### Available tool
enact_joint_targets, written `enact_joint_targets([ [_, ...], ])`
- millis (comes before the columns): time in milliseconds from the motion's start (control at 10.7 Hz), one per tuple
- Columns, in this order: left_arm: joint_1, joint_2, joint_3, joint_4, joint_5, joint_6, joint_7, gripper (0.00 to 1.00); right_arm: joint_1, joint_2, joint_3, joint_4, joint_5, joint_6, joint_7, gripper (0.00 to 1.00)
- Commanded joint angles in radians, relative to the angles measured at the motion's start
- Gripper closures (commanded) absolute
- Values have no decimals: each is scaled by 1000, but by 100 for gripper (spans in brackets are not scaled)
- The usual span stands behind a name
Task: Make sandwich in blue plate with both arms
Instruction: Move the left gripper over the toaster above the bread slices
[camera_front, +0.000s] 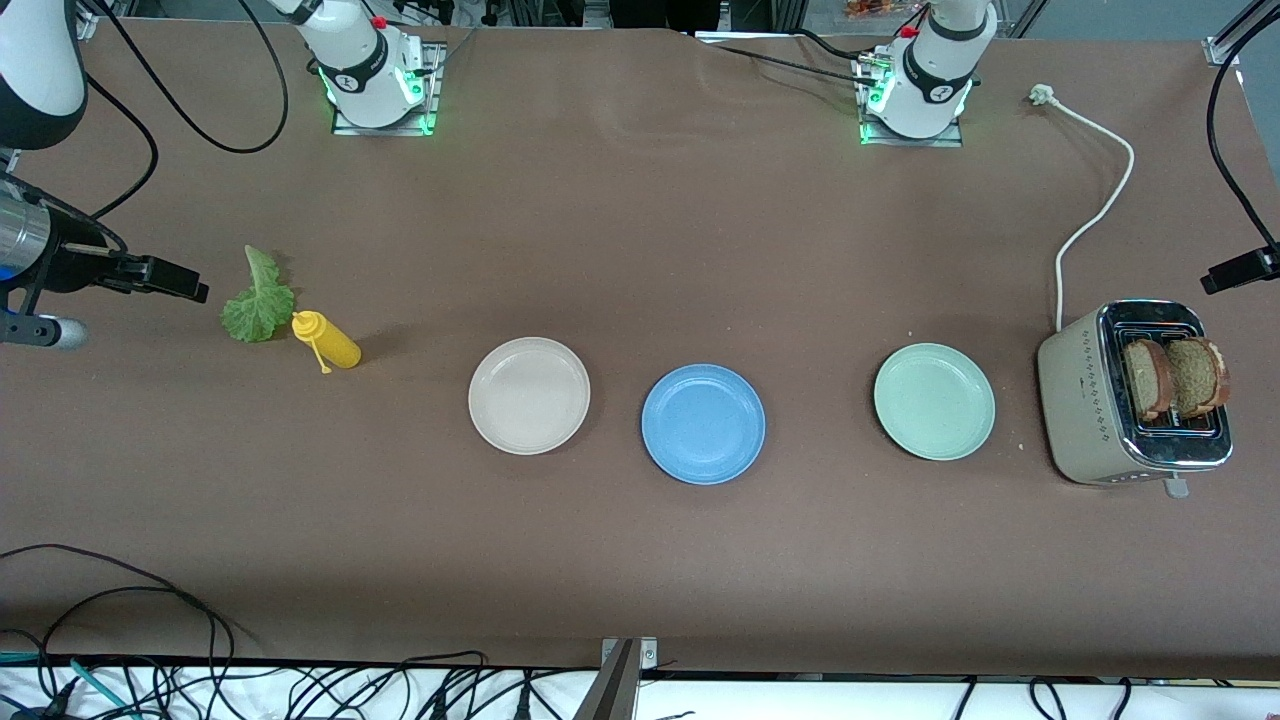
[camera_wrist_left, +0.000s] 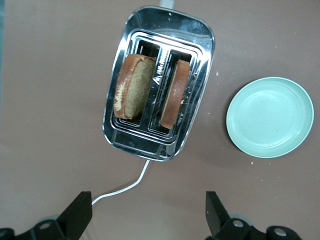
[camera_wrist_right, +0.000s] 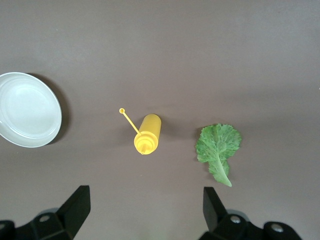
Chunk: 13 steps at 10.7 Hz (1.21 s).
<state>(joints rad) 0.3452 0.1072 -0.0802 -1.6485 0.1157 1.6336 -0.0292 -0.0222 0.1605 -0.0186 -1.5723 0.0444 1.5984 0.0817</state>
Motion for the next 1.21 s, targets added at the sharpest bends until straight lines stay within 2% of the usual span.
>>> enact_joint_targets([
  [0,15,67,-10,26,-74,-3,32,0,1,-7,-1,-2,17,-9,0,0],
  [280,3,155,-16,26,-65,60,35,0,1,-7,-1,0,17,-9,0,0],
  [746,-5,256,-18,26,-62,225,234,0,1,-7,-1,0,17,-9,3,0],
  [1119,-2,289,-18,24,-62,244,253,1,1,-7,-1,0,17,-9,3,0],
])
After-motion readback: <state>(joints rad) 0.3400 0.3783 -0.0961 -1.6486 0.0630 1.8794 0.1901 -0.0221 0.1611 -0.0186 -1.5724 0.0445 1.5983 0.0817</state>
